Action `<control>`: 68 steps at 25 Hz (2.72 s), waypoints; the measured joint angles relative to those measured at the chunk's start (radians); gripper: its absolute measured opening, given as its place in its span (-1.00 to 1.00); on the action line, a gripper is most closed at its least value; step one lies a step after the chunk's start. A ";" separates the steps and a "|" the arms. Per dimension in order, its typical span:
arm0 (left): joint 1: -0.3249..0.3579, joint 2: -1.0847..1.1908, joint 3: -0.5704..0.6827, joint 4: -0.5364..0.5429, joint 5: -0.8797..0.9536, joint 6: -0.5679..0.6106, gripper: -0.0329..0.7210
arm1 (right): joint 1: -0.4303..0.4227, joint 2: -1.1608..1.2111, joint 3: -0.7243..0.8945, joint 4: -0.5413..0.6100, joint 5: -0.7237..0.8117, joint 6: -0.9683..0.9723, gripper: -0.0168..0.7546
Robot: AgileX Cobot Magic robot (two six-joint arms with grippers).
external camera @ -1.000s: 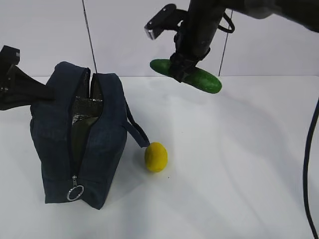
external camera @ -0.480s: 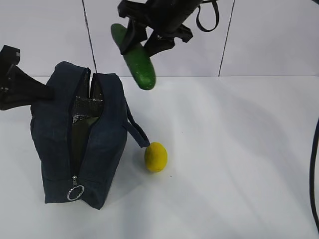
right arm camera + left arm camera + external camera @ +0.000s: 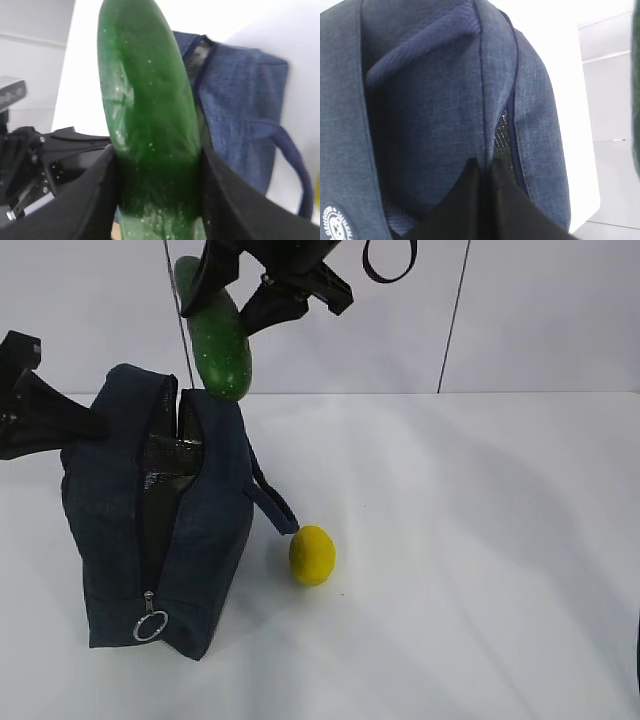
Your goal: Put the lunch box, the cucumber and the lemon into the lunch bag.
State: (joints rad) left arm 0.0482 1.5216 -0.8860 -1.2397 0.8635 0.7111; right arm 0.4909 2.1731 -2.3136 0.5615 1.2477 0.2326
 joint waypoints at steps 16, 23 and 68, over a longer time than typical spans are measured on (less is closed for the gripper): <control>0.000 0.000 0.000 -0.003 -0.022 0.004 -0.92 | 0.207 -0.054 -0.002 -0.336 0.003 0.073 -0.03; 0.000 0.000 0.000 -0.005 -0.022 0.007 -0.92 | 0.208 -0.054 0.103 -0.368 -0.061 0.183 -0.03; 0.000 0.000 0.000 -0.014 -0.030 0.014 -0.92 | 0.208 0.097 0.130 -0.266 -0.194 0.293 0.00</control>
State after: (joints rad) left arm 0.0482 1.5216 -0.8860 -1.2538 0.8334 0.7251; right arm 0.6991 2.2697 -2.1834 0.2957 1.0540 0.5253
